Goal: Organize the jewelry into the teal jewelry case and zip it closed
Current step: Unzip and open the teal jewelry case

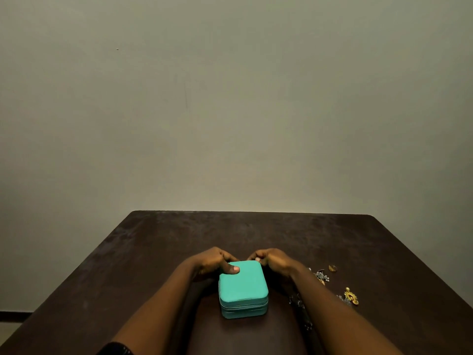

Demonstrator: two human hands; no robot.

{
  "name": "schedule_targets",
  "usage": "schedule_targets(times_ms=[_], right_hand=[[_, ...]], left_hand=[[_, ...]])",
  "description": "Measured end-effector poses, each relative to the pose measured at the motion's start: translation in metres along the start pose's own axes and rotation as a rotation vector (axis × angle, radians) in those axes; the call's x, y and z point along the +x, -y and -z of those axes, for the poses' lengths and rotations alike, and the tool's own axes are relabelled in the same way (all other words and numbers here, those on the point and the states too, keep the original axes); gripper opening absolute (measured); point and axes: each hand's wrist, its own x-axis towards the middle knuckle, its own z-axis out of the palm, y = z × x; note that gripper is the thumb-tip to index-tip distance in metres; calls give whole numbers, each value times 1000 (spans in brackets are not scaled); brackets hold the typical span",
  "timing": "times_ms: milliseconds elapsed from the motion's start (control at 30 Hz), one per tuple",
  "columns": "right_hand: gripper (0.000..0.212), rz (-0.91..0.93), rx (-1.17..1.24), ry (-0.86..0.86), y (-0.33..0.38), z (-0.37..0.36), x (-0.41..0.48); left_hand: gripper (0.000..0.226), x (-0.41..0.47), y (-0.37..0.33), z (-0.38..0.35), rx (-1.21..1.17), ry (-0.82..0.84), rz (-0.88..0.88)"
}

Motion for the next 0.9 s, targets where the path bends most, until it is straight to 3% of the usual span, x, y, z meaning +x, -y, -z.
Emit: schedule_targets(times_ms=[400, 500, 600, 733, 900], right_hand=[[18, 80, -286, -45, -4, -4, 5], [28, 68, -351, -80, -4, -5, 7], [24, 32, -393, -101, -3, -5, 7], [27, -25, -465, -57, 4, -4, 6], [12, -29, -556, 0, 11, -2, 8]], left_hand=[[37, -9, -2, -14, 45, -41, -44], [38, -9, -2, -18, 76, -67, -62], [37, -10, -1, -22, 115, -98, -82], [35, -10, 0, -24, 148, -113, -104], [35, -8, 2, -26, 157, -136, -114]])
